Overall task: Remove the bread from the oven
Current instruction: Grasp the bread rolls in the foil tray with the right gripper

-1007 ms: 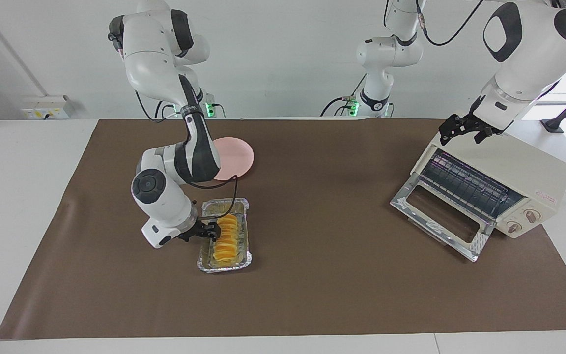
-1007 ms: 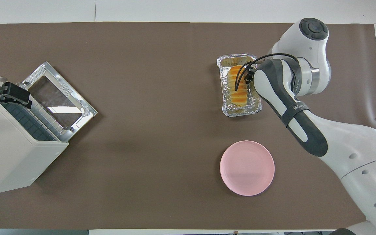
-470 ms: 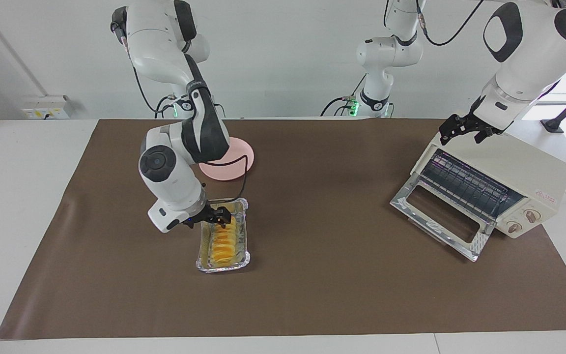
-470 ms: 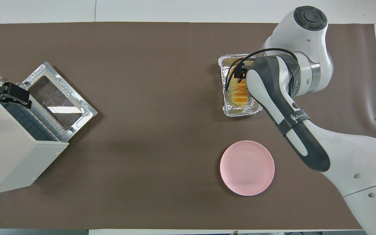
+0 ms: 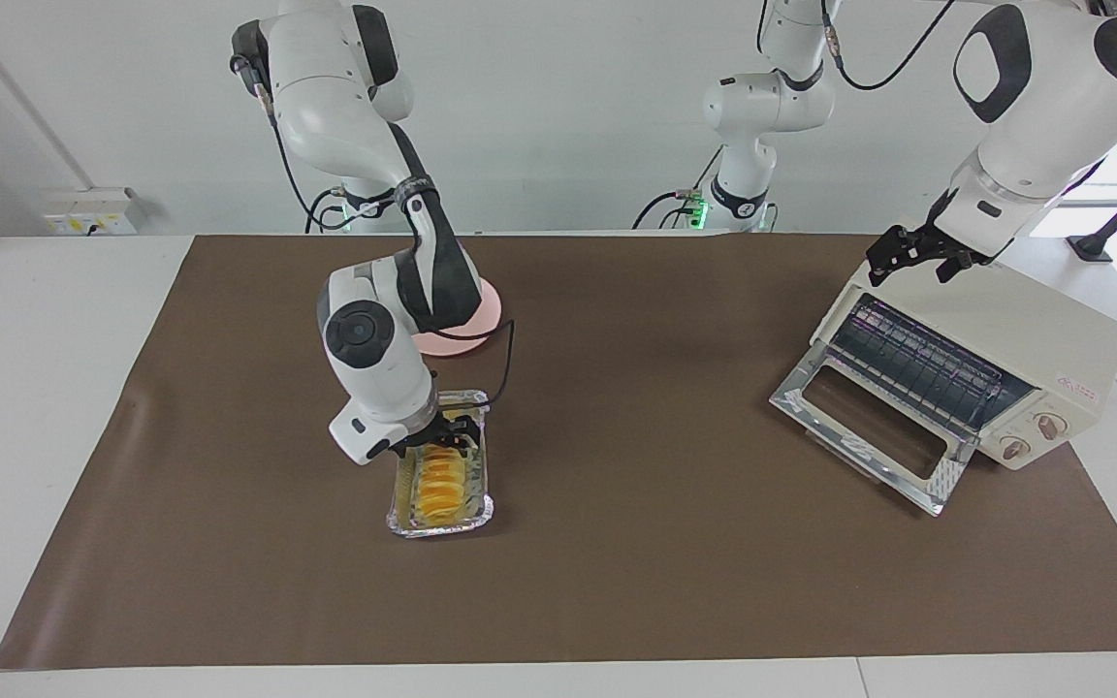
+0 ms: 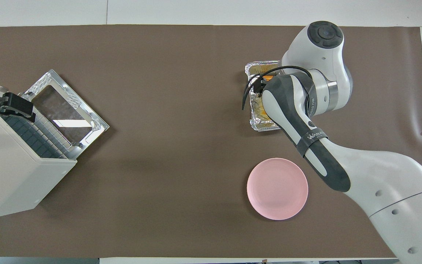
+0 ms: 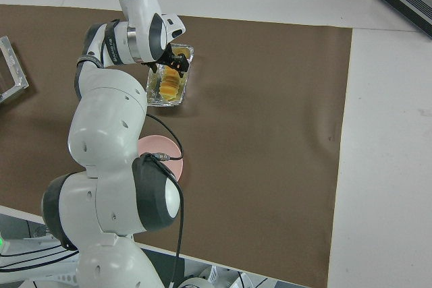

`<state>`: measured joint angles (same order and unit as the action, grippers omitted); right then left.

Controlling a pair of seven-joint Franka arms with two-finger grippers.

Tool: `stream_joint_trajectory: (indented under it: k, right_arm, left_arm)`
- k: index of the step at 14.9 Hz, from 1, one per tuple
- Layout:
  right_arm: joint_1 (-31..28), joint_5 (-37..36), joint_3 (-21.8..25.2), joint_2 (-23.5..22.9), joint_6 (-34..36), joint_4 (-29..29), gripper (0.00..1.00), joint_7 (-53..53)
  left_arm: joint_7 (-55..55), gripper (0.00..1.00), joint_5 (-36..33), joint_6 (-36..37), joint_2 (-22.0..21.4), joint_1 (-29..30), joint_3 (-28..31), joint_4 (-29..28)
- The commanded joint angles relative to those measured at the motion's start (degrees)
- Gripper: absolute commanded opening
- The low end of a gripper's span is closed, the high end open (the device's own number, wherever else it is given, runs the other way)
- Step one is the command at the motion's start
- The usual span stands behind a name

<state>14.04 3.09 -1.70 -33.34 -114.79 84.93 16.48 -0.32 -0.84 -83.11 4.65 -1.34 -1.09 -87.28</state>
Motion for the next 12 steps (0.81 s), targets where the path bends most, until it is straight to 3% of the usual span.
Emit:
stream_joint_trajectory:
  k: [1,4,6,7,8,9,12]
  right_arm:
    - [0.37,-1.77,0.03,0.03,-3.59,2.68,1.00,0.39]
    - [0.20,-3.18,0.03,0.20,-5.62,4.54,0.91,0.22]
    - [0.20,-3.18,0.03,0.20,-5.89,4.63,0.71,0.22]
    - [0.20,-3.18,-0.06,0.20,-5.89,4.63,0.54,0.22]
    - [0.28,-3.18,-0.06,0.20,-5.80,4.63,0.19,0.22]
    - [0.28,-3.10,-0.06,0.20,-5.63,4.63,0.00,0.22]
    - [0.02,-3.01,-0.06,0.29,-4.84,3.84,0.00,0.22]
  left_arm:
    - [0.06,1.00,-0.48,-0.47,-1.22,-0.42,0.38,-1.31]
    - [0.06,1.00,-0.48,-0.47,-1.22,-0.42,0.38,-1.31]
    - [0.06,1.00,-0.48,-0.47,-1.31,-0.42,0.38,-1.31]
    - [0.06,1.00,-0.48,-0.47,-1.22,-0.42,0.38,-1.31]
    - [0.06,1.00,-0.48,-0.47,-1.22,-0.42,0.38,-1.31]
    - [0.06,1.00,-0.48,-0.47,-1.22,-0.42,0.38,-1.31]
    - [0.06,1.00,-0.48,-0.47,-1.22,-0.42,0.38,-1.31]
